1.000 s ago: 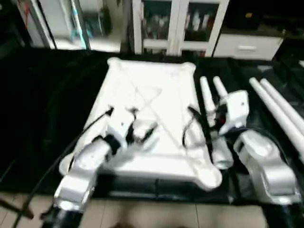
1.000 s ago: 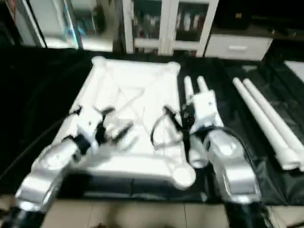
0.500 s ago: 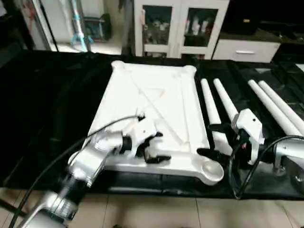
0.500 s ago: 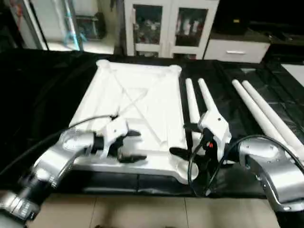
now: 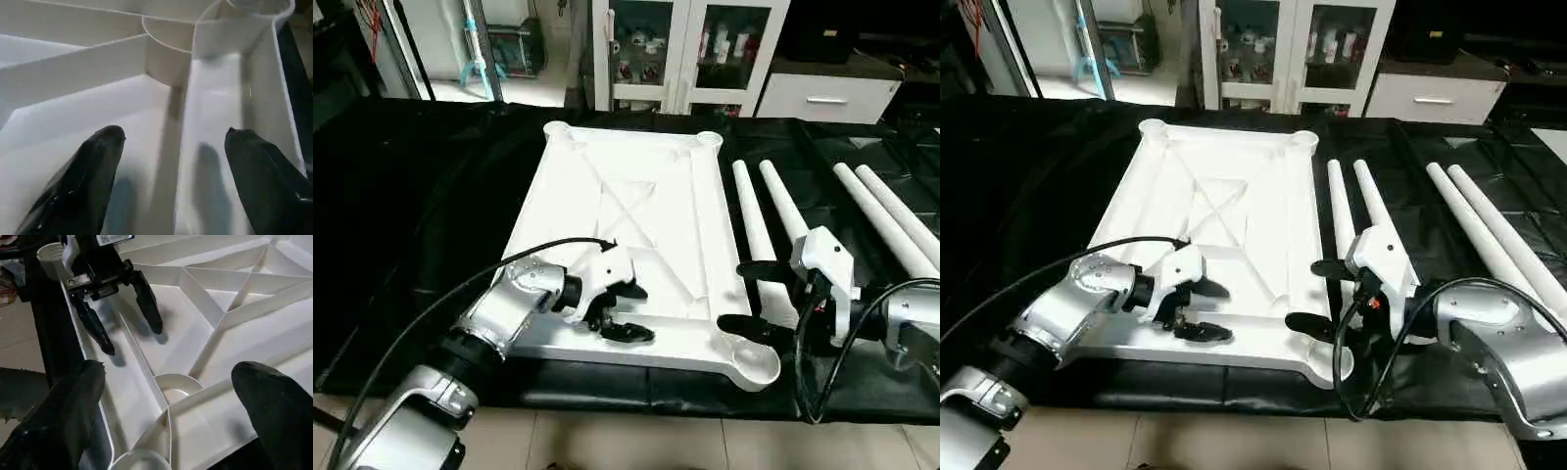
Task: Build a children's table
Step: Move to table
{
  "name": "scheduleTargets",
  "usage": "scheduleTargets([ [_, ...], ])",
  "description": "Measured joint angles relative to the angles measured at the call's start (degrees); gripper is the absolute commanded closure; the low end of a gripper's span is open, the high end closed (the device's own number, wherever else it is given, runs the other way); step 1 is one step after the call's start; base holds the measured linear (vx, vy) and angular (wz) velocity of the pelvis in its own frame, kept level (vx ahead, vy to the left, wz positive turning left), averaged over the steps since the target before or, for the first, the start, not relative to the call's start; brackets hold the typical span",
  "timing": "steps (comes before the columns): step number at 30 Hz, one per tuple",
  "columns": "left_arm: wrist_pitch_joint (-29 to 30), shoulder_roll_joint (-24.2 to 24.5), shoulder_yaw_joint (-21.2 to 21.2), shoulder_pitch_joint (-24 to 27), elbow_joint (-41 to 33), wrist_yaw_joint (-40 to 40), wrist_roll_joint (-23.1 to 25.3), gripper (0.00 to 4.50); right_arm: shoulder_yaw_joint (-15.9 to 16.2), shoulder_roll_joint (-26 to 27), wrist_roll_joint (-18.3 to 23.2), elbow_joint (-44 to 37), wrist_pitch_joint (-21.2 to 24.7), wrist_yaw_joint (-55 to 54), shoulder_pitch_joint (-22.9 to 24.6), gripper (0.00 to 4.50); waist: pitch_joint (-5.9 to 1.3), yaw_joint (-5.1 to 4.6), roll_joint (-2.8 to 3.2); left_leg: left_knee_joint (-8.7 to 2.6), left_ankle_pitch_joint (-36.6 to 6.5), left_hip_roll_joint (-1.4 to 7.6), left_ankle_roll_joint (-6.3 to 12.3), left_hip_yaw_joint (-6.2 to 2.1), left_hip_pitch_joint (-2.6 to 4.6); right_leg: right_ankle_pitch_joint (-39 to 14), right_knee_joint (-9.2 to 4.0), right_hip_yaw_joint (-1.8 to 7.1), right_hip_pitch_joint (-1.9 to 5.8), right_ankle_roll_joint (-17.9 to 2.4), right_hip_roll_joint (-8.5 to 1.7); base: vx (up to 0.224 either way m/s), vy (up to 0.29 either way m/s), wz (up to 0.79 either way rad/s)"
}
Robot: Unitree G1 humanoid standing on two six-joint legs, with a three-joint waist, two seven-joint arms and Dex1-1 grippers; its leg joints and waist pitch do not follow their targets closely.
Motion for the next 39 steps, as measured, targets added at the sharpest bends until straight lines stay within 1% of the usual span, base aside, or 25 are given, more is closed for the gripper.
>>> scheduleTargets([
  [2, -2.2, -1.6, 0.6, -1.3, 3.5, 2.2, 0.8, 1.15, 0.1, 0.0, 0.1, 0.0, 0.2, 0.0, 0.0, 0.00, 0.00, 0.03, 0.00, 0.02, 0.0, 0.05, 0.02, 0.20, 0.05, 0.0, 0.03, 0.00, 0.05, 0.0, -0.10, 0.000, 0.000, 0.00],
  [4, -3.5, -2.5, 0.9, -1.8, 5.4, 3.7, 1.0, 1.15, 0.4, 0.1, 0.3, -0.1, 0.2, 0.0, -0.1, 0.00, 0.00, 0.18, 0.00, 0.05, 0.1, 0.16, 0.07, 0.42, 0.06, 0.0, 0.03, 0.00, 0.13, 0.0, -0.18, 0.000, 0.000, 0.00],
  [5, -3.8, -2.7, 1.0, -1.9, 5.8, 4.0, 1.1, 1.45, 0.7, 0.1, 0.3, -0.1, 0.2, 0.1, -0.1, 0.00, 0.00, 0.20, 0.00, 0.07, 0.1, 0.20, 0.09, 0.51, 0.07, 0.0, 0.02, 0.01, 0.16, 0.0, -0.19, 0.000, 0.000, 0.00],
  [6, -3.8, -2.8, 1.0, -1.9, 5.9, 4.2, 1.2, 1.45, 1.0, 0.1, 0.3, -0.1, 0.2, 0.2, -0.1, 0.00, 0.01, 0.20, -0.02, 0.09, 0.1, 0.24, 0.10, 0.62, 0.06, 0.0, 0.03, 0.05, 0.16, 0.0, -0.21, 0.000, 0.000, 0.00],
  [7, -3.8, -2.8, 1.0, -1.9, 6.0, 4.4, 1.2, 1.56, 1.2, 0.1, 0.3, -0.1, 0.2, 0.2, -0.1, 0.00, 0.02, 0.17, -0.03, 0.10, 0.1, 0.27, 0.11, 0.68, 0.06, 0.0, 0.02, 0.06, 0.16, 0.0, -0.21, 0.000, 0.000, 0.00],
  [9, -3.7, -2.8, 1.0, -2.2, 6.3, 4.2, 1.3, 1.67, 1.7, 0.1, 0.3, -0.1, 0.2, 0.3, -0.2, 0.00, 0.02, 0.10, -0.03, 0.12, 0.1, 0.28, 0.11, 0.70, 0.05, 0.0, 0.02, 0.09, 0.15, 0.0, -0.21, 0.000, 0.000, 0.00],
  [10, -3.6, -2.8, 1.0, -2.3, 6.3, 4.0, 1.3, 1.77, 1.8, 0.1, 0.3, -0.1, 0.2, 0.3, -0.2, 0.00, 0.02, 0.09, -0.03, 0.12, 0.1, 0.28, 0.11, 0.70, 0.05, 0.0, 0.02, 0.10, 0.15, 0.0, -0.21, 0.000, 0.000, 0.00],
  [11, -3.5, -2.7, 1.0, -2.3, 6.4, 3.6, 1.3, 1.77, 1.8, 0.1, 0.3, -0.1, 0.2, 0.3, -0.2, 0.00, 0.02, 0.08, -0.03, 0.12, 0.1, 0.28, 0.11, 0.70, 0.05, 0.0, 0.02, 0.10, 0.14, 0.0, -0.21, 0.000, 0.000, 0.00],
  [14, -3.4, -2.6, 1.0, -2.5, 6.5, 2.6, 1.3, 1.97, 1.8, 0.1, 0.3, -0.1, 0.2, 0.4, -0.3, 0.00, 0.01, 0.07, -0.01, 0.10, 0.1, 0.29, 0.11, 0.70, 0.05, 0.0, 0.02, 0.09, 0.13, 0.0, -0.21, 0.000, 0.000, 0.00],
  [17, -2.5, -2.7, 1.0, -3.1, 7.2, 0.0, 1.0, 2.29, 1.9, 0.1, 0.3, -0.1, 0.2, 0.4, -0.3, 0.00, 0.01, 0.06, -0.02, 0.09, 0.1, 0.29, 0.11, 0.71, 0.04, 0.0, 0.01, 0.09, 0.12, 0.0, -0.21, 0.000, 0.000, 0.00],
  [19, -2.1, -2.6, 1.1, -3.6, 7.8, -1.2, 0.8, 2.33, 1.9, 0.1, 0.3, 0.0, 0.2, 0.4, -0.3, 0.00, 0.01, 0.07, -0.02, 0.00, 0.1, 0.29, 0.11, 0.73, 0.01, 0.0, -0.05, 0.09, 0.09, 0.0, -0.21, 0.000, 0.000, 0.00],
  [21, -2.2, -2.6, 1.0, -3.8, 8.1, -1.6, 0.8, 2.60, 1.9, 0.1, 0.3, 0.1, 0.2, 0.4, -0.3, 0.00, 0.01, 0.09, -0.02, -0.06, 0.1, 0.29, 0.12, 0.75, 0.00, 0.0, -0.07, 0.09, 0.07, 0.0, -0.21, 0.000, 0.000, 0.00],
  [24, -2.4, -2.7, 1.0, -4.0, 8.6, -1.6, 0.9, 2.70, 1.9, 0.0, 0.3, 0.2, 0.2, 0.4, -0.5, 0.00, 0.01, 0.11, -0.02, -0.06, 0.1, 0.33, 0.11, 0.76, 0.02, 0.0, -0.06, 0.07, 0.06, 0.0, -0.21, 0.000, 0.000, 0.00],
  [27, -2.3, -2.7, 1.0, -4.2, 9.0, -1.6, 1.3, 3.04, 2.1, 0.0, 0.3, 0.4, 0.1, 0.4, -0.9, 0.00, 0.00, 0.03, -0.03, -0.06, 0.1, 0.33, 0.11, 0.76, 0.07, 0.0, -0.05, 0.07, 0.09, 0.1, -0.21, 0.000, 0.000, 0.00],
  [31, -2.0, -2.6, 1.0, -4.3, 9.2, -1.8, 2.0, 3.17, 2.4, 0.0, 0.1, 0.7, 0.0, 0.3, -1.4, 0.00, -0.02, -0.13, 0.00, -0.06, 0.1, 0.33, 0.10, 0.76, 0.12, -0.1, -0.05, 0.08, 0.10, 0.1, -0.21, 0.000, 0.000, 0.00],
  [32, -2.0, -2.6, 1.0, -4.3, 9.3, -1.8, 2.1, 3.27, 2.5, 0.0, 0.0, 0.7, 0.0, 0.3, -1.5, 0.00, -0.02, -0.12, 0.00, -0.07, 0.1, 0.33, 0.10, 0.76, 0.13, -0.1, -0.05, 0.08, 0.10, 0.1, -0.21, 0.000, 0.000, 0.00],
  [33, -1.9, -2.6, 0.9, -4.3, 9.3, -1.9, 2.3, 3.48, 2.5, 0.0, 0.0, 0.7, -0.1, 0.3, -1.6, 0.00, -0.02, -0.11, -0.01, -0.08, 0.1, 0.33, 0.10, 0.76, 0.13, -0.1, -0.05, 0.07, 0.10, 0.1, -0.21, 0.000, 0.000, 0.00],
  [35, -1.9, -2.4, 0.1, -4.4, 9.1, -2.5, 2.9, 3.52, 2.7, 0.0, -0.3, 0.7, -0.2, 0.3, -1.7, 0.00, -0.04, -0.13, -0.01, -0.09, 0.1, 0.33, 0.10, 0.76, 0.13, -0.1, -0.05, 0.08, 0.10, 0.2, -0.21, 0.000, 0.000, 0.00],
  [37, -1.9, -2.1, -0.4, -4.6, 9.0, -3.2, 3.6, 3.84, 2.8, 0.0, -0.8, 0.8, -0.2, 0.3, -1.7, 0.00, -0.10, -0.24, -0.03, -0.12, 0.1, 0.33, 0.10, 0.77, 0.15, -0.1, -0.05, 0.09, 0.09, 0.2, -0.21, 0.000, 0.000, 0.00],
  [38, -1.9, -2.0, -0.6, -4.6, 8.9, -3.5, 3.6, 3.84, 2.8, 0.0, -0.9, 0.8, -0.2, 0.3, -1.7, 0.00, -0.13, -0.28, -0.04, -0.15, 0.1, 0.33, 0.10, 0.77, 0.17, -0.1, -0.05, 0.09, 0.09, 0.2, -0.21, 0.000, 0.000, 0.00],
  [39, -1.9, -1.7, -0.8, -4.6, 8.6, -3.9, 3.8, 3.95, 2.8, 0.0, -0.9, 0.9, -0.3, 0.3, -1.7, 0.00, -0.15, -0.33, -0.07, -0.20, 0.1, 0.33, 0.09, 0.77, 0.19, -0.1, -0.05, 0.09, 0.09, 0.2, -0.21, 0.000, 0.000, 0.00],
])
